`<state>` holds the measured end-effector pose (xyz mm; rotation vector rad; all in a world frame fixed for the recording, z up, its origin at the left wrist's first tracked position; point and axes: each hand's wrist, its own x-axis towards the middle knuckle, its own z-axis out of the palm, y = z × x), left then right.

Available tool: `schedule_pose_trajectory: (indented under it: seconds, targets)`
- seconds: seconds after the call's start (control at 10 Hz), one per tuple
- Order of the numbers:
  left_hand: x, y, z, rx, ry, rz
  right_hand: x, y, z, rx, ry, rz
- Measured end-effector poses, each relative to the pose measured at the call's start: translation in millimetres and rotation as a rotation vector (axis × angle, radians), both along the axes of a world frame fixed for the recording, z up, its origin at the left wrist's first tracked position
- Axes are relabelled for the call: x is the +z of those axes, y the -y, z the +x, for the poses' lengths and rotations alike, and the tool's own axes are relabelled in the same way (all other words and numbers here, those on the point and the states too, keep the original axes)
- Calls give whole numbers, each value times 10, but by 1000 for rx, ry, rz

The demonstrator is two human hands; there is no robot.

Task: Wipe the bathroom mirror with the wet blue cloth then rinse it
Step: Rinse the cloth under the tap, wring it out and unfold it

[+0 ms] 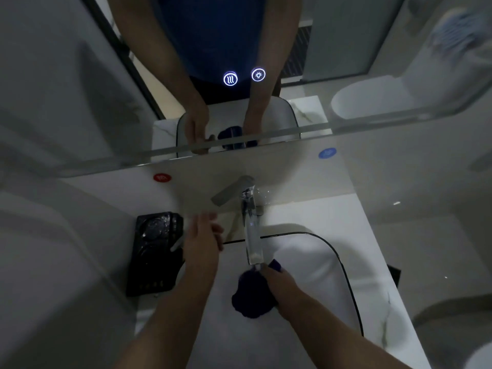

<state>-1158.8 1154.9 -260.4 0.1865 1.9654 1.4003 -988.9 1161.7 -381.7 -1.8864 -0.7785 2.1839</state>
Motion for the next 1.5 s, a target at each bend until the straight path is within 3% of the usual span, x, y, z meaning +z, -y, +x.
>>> schedule_pose_trajectory:
  seconds: [0.1, 0.2, 0.4, 0.5, 0.6, 0.7, 0.8, 1.0, 1.1, 1.2, 1.3, 1.5]
  targets:
    - [304, -318, -189, -116, -65, -5, 57, 124, 27, 135, 87, 37]
    - [154, -347, -315, -163, -16, -107, 142, 178, 159, 324, 166, 63]
    - [-347, 417, -111, -200, -82, -279, 17, 226, 561, 619, 475, 217]
    - [-510, 979, 184, -367, -149, -388, 231, 223, 617, 838, 571, 291]
    - [-810, 1558, 417, -856, -108, -695, 482, 203, 577, 1122, 648, 399]
    - [-675, 1705, 542, -1089, -177, -717, 889, 173, 497, 1238, 554, 540]
    - [-576, 1718, 605, -1073, -298, -649, 1345, 218, 537, 1236, 416, 731]
    - [-501, 1625, 691, -997, -479, -284, 2511, 313, 680, 1082, 98, 926]
    - [-388, 1507, 878, -867, -202, -131, 3072, 260, 774, 931, -122, 956]
    - [-275, 1270, 887, -810, -205, -213, 3375, 136, 811, 743, -254, 1012]
    - [-174, 1188, 926, -810, -136, -210, 3442, 22, 828, 554, -271, 1049]
    - [-169, 1245, 1002, -621, 182, -201, 2960, -248, 922, 187, -14, 909]
